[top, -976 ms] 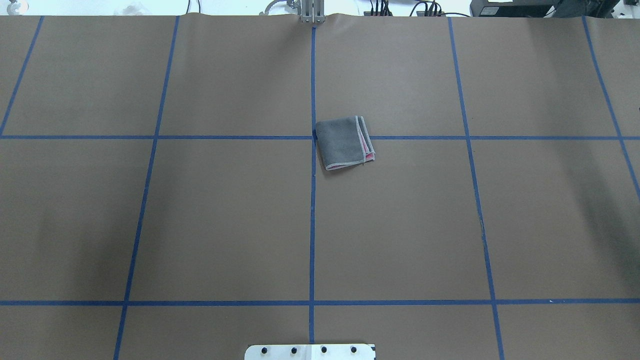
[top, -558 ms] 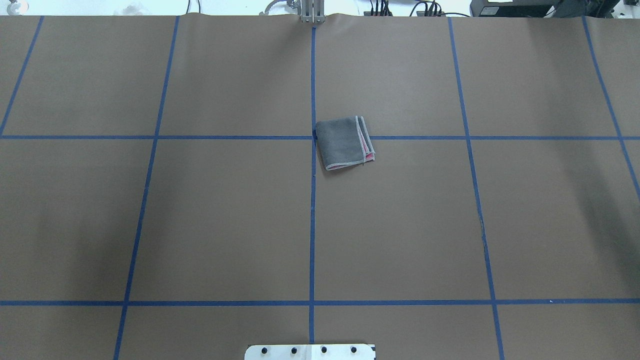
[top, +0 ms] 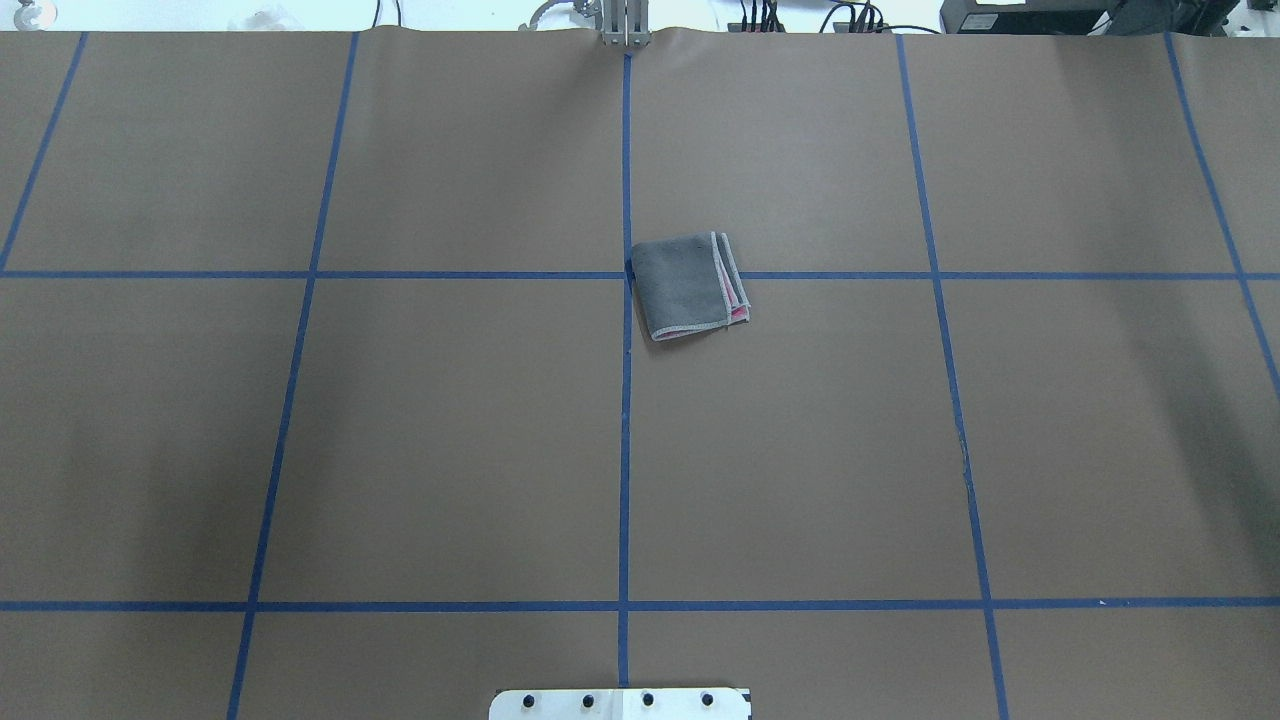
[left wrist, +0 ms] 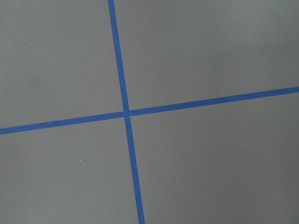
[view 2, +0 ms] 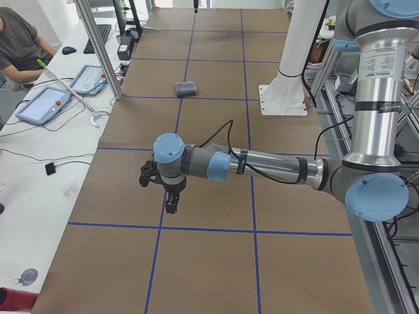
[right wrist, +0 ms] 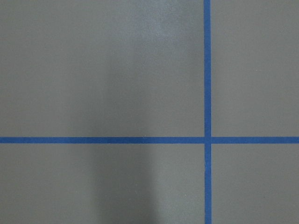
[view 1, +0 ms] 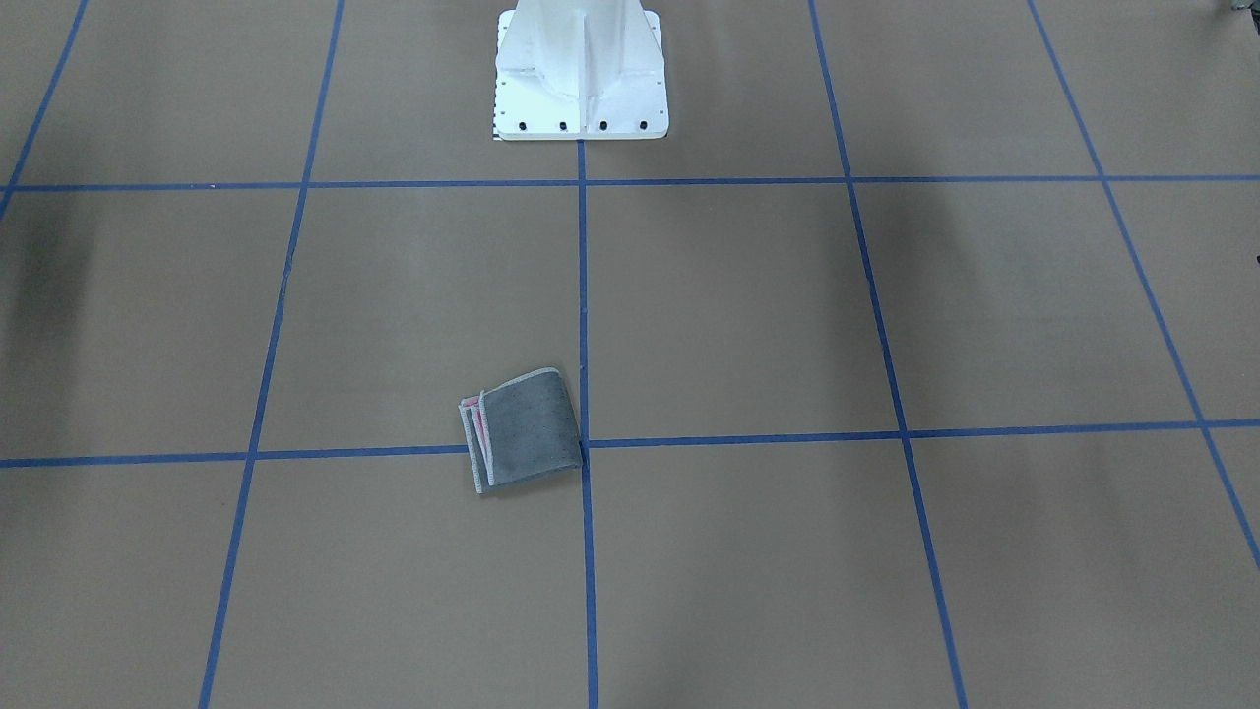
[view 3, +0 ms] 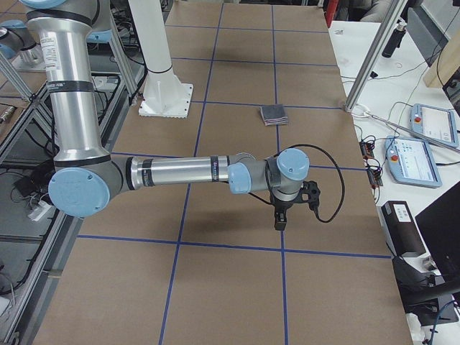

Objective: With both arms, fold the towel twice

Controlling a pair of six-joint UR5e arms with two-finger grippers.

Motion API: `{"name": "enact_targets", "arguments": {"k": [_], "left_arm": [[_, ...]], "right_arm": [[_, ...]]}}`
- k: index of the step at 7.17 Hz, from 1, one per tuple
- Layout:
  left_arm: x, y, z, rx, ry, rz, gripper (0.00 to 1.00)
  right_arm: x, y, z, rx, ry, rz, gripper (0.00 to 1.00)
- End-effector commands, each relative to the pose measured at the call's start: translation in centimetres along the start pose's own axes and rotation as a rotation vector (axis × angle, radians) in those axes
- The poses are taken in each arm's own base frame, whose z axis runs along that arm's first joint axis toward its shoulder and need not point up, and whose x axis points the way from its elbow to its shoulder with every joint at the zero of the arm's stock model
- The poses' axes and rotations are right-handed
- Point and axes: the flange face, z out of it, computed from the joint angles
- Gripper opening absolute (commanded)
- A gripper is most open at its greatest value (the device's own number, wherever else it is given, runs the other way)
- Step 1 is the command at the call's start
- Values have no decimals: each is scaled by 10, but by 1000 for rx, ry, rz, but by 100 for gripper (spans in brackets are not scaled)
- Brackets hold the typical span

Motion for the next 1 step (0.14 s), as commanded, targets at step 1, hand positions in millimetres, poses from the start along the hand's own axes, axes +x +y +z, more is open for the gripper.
{"name": "enact_targets", "arguments": {"k": [1], "left_arm": [[1,0,-1,3,3,2,100]], "right_arm": [[1,0,2,-16,12,-16,100]]}}
